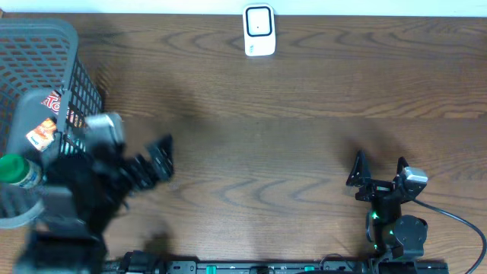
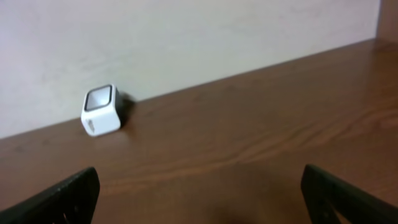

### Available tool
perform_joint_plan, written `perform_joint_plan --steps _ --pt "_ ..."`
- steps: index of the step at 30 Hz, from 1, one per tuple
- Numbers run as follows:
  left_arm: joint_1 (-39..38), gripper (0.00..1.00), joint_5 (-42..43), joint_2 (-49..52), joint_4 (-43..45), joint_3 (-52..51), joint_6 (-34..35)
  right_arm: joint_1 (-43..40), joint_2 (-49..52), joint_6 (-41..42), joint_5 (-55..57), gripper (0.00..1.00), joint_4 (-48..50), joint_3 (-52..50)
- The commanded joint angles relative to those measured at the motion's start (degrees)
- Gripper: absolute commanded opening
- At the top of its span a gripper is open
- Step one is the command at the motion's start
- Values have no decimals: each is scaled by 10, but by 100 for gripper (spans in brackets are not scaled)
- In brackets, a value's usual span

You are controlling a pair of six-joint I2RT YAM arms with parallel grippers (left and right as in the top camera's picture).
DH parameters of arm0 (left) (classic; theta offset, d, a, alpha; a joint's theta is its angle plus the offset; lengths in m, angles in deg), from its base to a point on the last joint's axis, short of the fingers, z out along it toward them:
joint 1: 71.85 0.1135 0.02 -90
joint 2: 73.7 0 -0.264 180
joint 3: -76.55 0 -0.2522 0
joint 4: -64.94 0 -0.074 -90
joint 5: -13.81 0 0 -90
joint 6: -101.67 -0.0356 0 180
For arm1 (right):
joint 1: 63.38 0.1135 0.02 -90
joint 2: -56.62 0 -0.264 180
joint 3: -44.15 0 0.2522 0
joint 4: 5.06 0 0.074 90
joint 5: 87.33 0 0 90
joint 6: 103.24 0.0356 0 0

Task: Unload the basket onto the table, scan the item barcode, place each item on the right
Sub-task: 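Move the left gripper over the basket and reach down inside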

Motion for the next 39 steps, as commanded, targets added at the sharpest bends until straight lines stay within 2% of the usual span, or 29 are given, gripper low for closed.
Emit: perform_joint_plan --steps 1,4,8,13,16,21,32,39 --pt "-1 98 -75 118 -68 198 -57 3 -3 -5 -3 99 -2 0" --pt "-1 98 -75 182 -98 301 -82 3 -3 -5 -3 99 -2 0" --pt "0 98 -113 224 -90 355 -78 3 -3 -5 -3 99 -2 0" --pt "34 98 -256 247 -113 364 12 3 -3 -5 -3 99 -2 0" --pt "78 98 -283 252 -129 364 30 3 -3 -5 -3 99 -2 0" --pt "209 98 -281 252 -139 364 94 3 -3 -5 -3 99 -2 0" --pt "407 98 -265 286 -196 360 116 3 -3 -5 -3 99 -2 0" --pt "449 98 -260 309 -197 330 157 3 -3 -5 -3 99 -2 0"
